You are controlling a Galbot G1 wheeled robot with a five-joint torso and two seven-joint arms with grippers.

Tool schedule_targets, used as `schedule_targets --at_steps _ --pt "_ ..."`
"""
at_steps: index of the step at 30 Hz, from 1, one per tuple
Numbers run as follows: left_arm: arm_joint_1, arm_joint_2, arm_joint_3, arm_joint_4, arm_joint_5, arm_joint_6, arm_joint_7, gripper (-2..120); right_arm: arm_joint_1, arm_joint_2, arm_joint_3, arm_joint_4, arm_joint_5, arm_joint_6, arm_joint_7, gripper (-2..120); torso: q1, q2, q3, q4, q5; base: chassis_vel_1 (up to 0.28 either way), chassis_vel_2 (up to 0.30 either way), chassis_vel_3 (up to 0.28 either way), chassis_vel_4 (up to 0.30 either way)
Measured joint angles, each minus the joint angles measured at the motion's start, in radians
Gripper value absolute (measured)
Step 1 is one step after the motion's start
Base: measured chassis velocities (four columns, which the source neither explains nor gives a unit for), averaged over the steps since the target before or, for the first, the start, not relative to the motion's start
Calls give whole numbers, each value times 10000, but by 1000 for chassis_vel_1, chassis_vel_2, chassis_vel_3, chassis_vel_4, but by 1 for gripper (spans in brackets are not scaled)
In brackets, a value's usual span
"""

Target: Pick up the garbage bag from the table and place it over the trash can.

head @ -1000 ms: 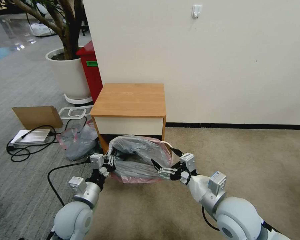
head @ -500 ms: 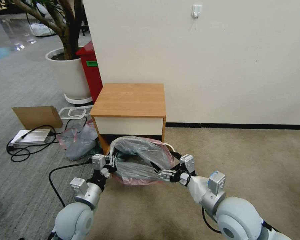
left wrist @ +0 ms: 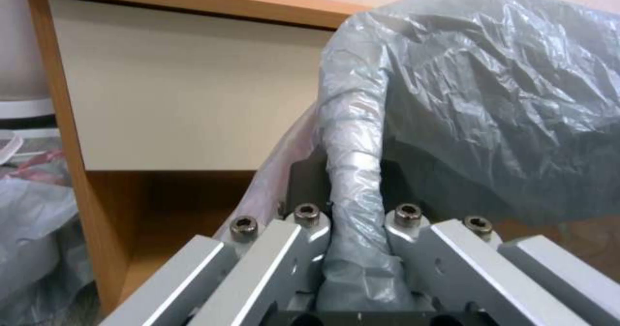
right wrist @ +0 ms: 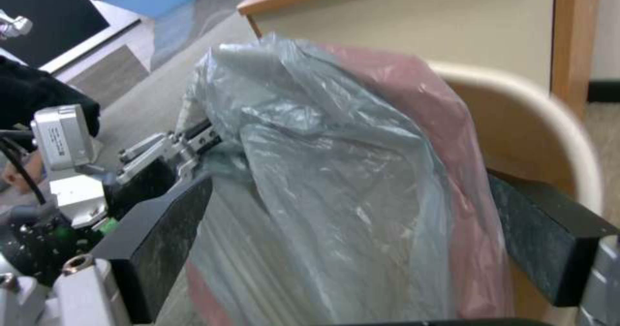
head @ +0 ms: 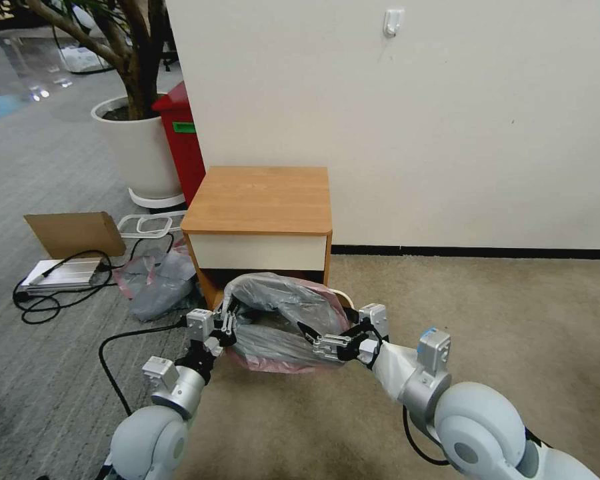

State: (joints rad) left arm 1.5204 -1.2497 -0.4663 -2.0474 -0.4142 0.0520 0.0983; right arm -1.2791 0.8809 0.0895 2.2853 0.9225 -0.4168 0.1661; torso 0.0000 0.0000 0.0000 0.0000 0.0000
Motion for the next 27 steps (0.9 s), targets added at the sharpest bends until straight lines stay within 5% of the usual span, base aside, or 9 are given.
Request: schedule_targets --at_steps 8,24,27 --pt "-6 12 17 -39 -24 -15 2 5 114 -185 7 175 1317 -45 150 96 0 0 0 0 0 0 0 0 0" --pt "43 32 83 -204 -85 -16 -18 5 96 -113 -10 -97 1044 26 16 92 0 0 0 0 1 0 0 0 0" --pt "48 39 35 -212 -102 -16 -28 5 128 -61 -21 -135 969 86 -6 78 1 0 0 1 0 0 0 0 0"
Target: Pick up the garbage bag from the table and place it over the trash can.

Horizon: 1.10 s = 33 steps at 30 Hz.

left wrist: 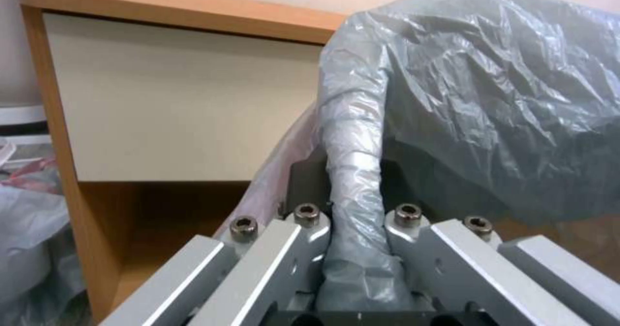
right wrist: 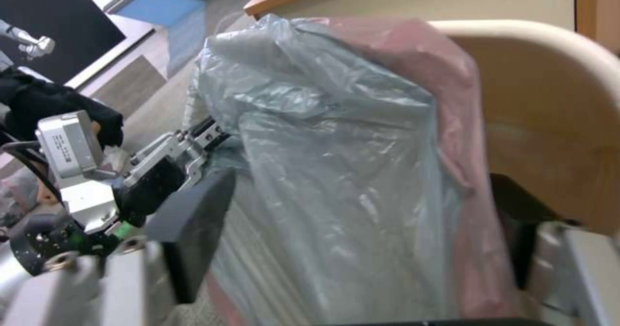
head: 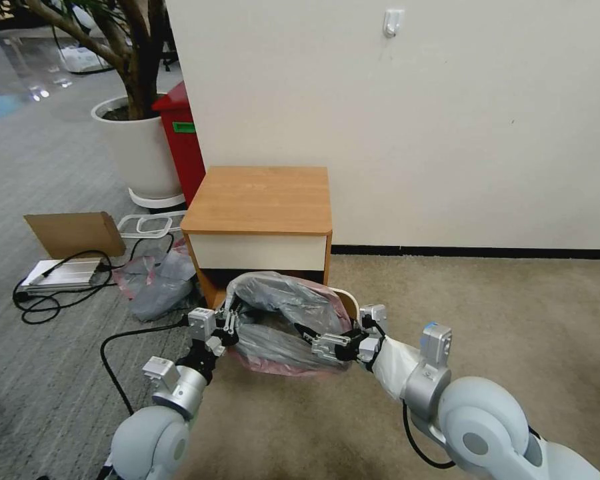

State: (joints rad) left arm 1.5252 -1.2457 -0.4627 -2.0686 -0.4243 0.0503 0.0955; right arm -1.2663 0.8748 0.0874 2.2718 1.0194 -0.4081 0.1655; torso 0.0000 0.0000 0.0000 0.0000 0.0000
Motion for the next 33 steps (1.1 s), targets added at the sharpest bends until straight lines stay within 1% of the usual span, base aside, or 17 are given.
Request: schedule_targets --at_steps 1,2,3,4,5,6,10,11,15,16,19,20,22,33 --pt "0 0 0 0 0 0 0 5 0 0 0 0 0 0 0 78 0 0 0 0 0 0 0 0 0" --pt "0 -1 -16 1 -4 0 -1 5 -20 18 11 -16 -38 36 -10 75 -1 0 0 0 1 0 0 0 0" --pt "0 -9 -25 18 -7 0 -2 5 -58 29 50 -18 -75 73 -19 68 0 0 0 0 0 0 0 0 0" --pt "0 -16 -30 35 -7 0 -5 5 -81 32 72 -18 -90 92 -23 65 0 0 0 0 0 0 0 0 0" --pt "0 -28 -32 56 -8 0 -9 5 -114 36 98 -15 -112 112 -28 60 0 0 0 0 0 0 0 0 0" --pt "0 -28 -32 56 -8 0 -9 5 -114 36 98 -15 -112 112 -28 60 0 0 0 0 0 0 0 0 0" --pt "-62 -50 -35 98 -18 0 -22 5 -190 108 134 -46 -265 176 -68 41 0 0 0 0 0 0 0 0 0" --pt "-62 -50 -35 98 -18 0 -22 5 -190 108 134 -46 -265 176 -68 41 0 0 0 0 0 0 0 0 0" --pt "-110 -40 -108 133 -184 7 -41 5 -277 164 168 -63 -427 226 -151 24 0 0 0 0 0 0 0 0 0" --pt "-110 -40 -108 133 -184 7 -41 5 -277 164 168 -63 -427 226 -151 24 0 0 0 0 0 0 0 0 0" --pt "-180 -26 -200 176 -313 32 -81 5 -377 188 214 -122 -651 319 -276 9 0 0 0 -1 0 0 0 0 0" --pt "-180 -26 -200 176 -313 32 -81 5 -377 188 214 -122 -651 319 -276 9 0 0 0 -1 0 0 0 0 0" --pt "-197 -15 -233 182 -336 34 -89 5 -393 207 231 -125 -688 354 -301 1 -1 0 0 0 0 0 0 0 0" --pt "-168 -18 -203 160 -349 43 -81 5 -270 365 355 -152 -741 574 -350 0 0 0 0 -1 0 0 0 0 0"
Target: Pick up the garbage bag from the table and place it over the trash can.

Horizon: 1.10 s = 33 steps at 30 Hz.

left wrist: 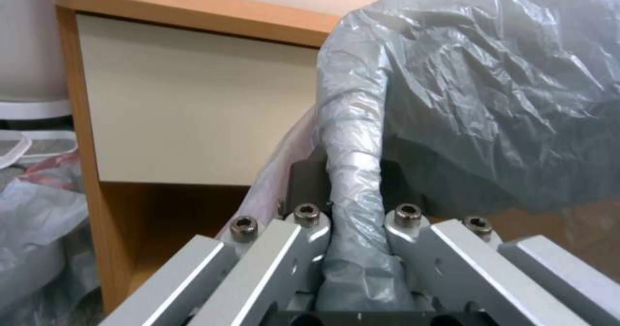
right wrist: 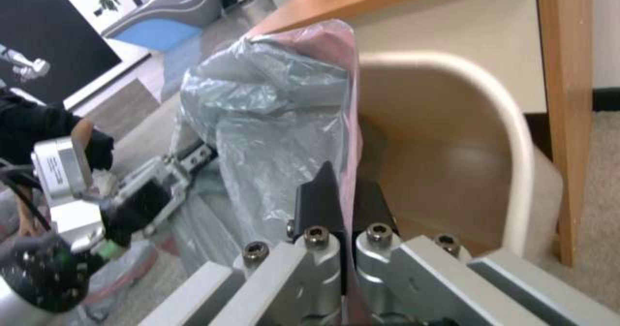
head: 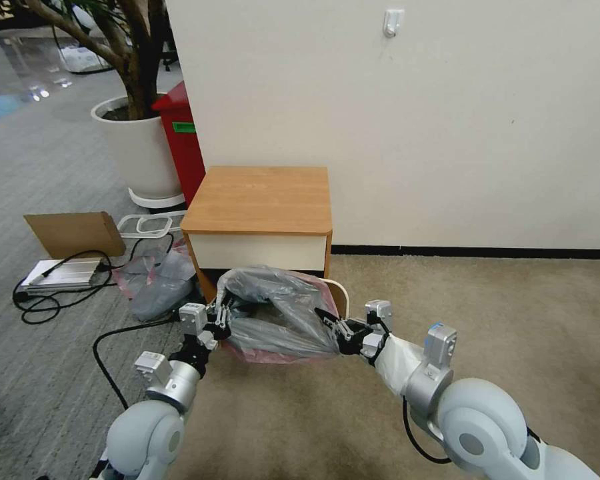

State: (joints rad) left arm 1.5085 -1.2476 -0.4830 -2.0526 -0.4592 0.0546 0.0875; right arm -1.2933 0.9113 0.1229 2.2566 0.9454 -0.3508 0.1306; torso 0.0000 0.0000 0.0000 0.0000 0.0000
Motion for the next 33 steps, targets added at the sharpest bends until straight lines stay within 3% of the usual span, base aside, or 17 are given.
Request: schedule_targets --at_steps 33 --pt "100 99 -30 36 -453 -54 147 5 -270 -461 1291 -145 -377 589 -366 0 -1 -1 0 0 1 0 0 0 0"
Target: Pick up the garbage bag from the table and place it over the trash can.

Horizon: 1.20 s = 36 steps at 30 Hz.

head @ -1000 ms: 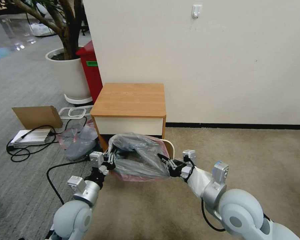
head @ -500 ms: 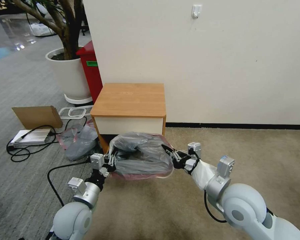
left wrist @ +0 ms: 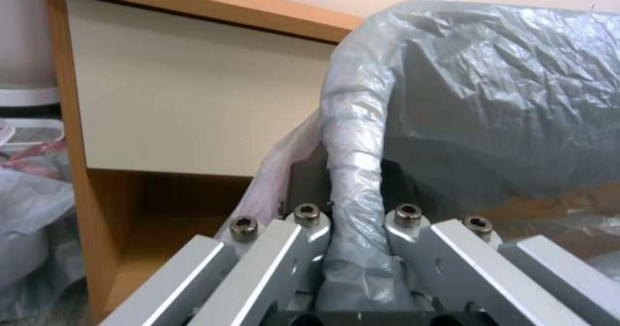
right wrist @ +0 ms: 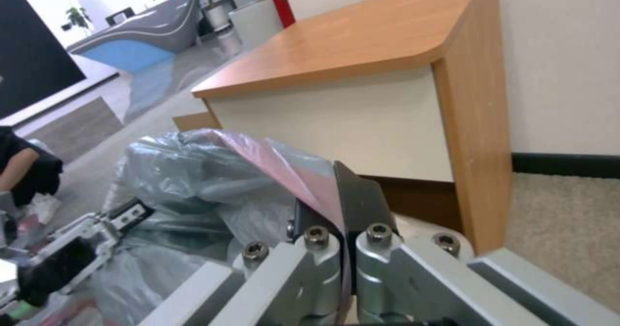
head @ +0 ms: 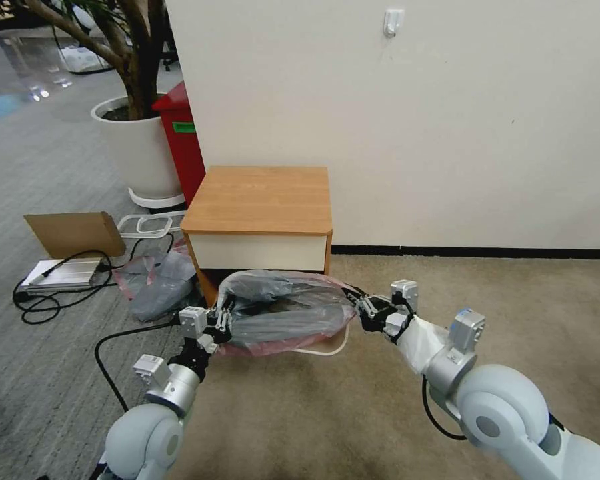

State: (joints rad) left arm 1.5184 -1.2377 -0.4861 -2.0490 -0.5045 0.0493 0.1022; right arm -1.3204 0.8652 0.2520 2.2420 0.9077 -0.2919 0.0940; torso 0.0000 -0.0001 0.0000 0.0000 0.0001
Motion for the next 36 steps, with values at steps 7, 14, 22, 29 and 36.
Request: schedule_targets --at_steps 7,14,22,29,36 --pt "25 -2 2 -59 -275 -25 163 5 25 -117 182 -352 -183 74 -91 0 0 1 1 1 -1 0 0 0 0" --pt "-25 -7 -1 -155 -829 73 -5 5 -208 -270 117 -442 -438 161 -165 0 0 0 0 0 -1 0 0 0 0" --pt "-115 -56 43 -607 -2622 734 -802 5 -337 -333 -185 -552 -932 171 -166 7 0 1 0 0 1 0 0 0 0" --pt "-75 -125 85 -792 -3352 1115 -1326 5 -471 -156 -356 -682 -1567 190 -102 26 0 1 0 1 -2 0 0 0 0" --pt "-189 -233 122 -807 -3655 1390 -1789 5 -781 9 -357 -390 -3604 -136 -15 30 1 0 0 0 -2 0 0 0 0"
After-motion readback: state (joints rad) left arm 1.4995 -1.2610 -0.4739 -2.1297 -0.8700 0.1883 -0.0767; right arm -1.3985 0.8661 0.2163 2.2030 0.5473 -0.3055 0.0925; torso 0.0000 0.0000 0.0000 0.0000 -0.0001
